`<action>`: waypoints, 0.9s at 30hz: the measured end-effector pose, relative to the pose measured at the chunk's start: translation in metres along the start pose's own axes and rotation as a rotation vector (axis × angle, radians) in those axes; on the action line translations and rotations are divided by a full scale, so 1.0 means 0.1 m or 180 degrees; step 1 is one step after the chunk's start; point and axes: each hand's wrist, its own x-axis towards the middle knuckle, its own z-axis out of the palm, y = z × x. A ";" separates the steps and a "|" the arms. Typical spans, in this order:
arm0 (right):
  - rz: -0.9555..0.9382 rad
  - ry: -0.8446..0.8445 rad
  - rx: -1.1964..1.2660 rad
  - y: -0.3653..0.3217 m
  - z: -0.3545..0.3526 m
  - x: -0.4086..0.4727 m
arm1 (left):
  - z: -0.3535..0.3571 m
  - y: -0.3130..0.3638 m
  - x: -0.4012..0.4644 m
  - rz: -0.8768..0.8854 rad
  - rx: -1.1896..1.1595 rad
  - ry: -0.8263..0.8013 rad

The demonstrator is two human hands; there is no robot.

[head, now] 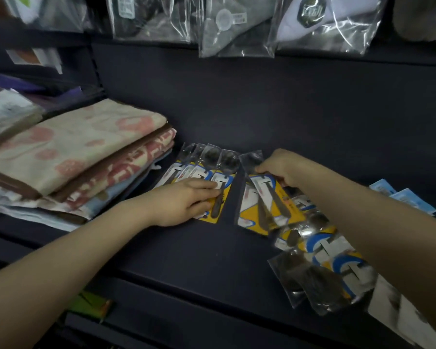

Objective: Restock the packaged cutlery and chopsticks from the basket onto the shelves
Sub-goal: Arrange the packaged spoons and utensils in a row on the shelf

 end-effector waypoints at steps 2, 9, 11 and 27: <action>-0.0058 0.0103 0.0029 -0.01 0.01 0.06 | 0.00 -0.03 0.00 0.0091 -0.0054 0.0017; -0.0065 0.0115 0.1048 -0.12 0.01 0.15 | -0.05 -0.16 -0.08 -0.0158 -0.0163 0.0133; -0.0075 0.0119 0.1221 -0.17 0.08 0.16 | -0.06 -0.17 -0.13 -0.0148 -0.0188 -0.0127; -0.2047 0.1109 -0.1989 -0.20 0.38 -0.12 | -0.10 -0.23 -0.33 -0.0317 0.0012 -0.0042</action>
